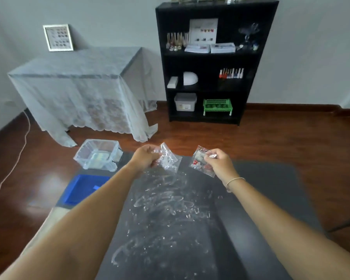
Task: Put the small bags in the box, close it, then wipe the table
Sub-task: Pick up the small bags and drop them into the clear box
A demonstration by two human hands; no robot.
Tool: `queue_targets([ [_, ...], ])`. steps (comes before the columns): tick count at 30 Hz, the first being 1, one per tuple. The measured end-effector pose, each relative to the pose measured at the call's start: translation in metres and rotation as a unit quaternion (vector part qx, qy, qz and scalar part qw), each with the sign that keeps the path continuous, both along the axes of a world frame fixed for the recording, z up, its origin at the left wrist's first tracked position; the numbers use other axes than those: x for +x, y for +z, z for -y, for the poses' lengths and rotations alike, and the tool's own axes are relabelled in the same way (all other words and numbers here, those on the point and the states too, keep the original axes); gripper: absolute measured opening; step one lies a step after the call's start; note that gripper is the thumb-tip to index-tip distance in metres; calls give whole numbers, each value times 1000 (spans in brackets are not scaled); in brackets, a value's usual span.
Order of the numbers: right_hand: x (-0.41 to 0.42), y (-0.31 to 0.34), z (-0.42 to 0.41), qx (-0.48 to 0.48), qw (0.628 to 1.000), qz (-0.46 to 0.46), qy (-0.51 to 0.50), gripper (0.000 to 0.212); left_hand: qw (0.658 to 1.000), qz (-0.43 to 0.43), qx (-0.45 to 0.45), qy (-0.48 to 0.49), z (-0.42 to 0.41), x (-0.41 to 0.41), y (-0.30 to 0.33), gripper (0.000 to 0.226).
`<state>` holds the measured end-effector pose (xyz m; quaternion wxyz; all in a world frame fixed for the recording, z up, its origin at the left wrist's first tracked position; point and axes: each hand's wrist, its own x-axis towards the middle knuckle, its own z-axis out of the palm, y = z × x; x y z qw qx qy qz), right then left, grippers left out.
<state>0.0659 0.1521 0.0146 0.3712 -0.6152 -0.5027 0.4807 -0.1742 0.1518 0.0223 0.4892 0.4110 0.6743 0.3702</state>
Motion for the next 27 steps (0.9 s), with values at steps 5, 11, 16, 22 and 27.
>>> queue_targets([
  [5, -90, 12, -5, 9, 1000, -8, 16, 3, 999, -14, 39, 11, -8, -96, 19, 10],
  [11, -199, 22, -8, 20, 998, 18, 50, 17, 995, -77, 50, 37, -15, -209, 18, 23],
  [16, -262, 24, -12, 39, 996, 41, 71, 15, 991, -125, 36, 25, -20, -258, 2, 33],
  [22, -297, 23, -21, 42, 997, 39, 55, 6, 990, -141, 9, 17, -32, -263, -14, 32],
  [27, -311, 23, -26, 37, 997, 50, 51, 18, 988, -150, -5, 21, -40, -264, -23, 32],
])
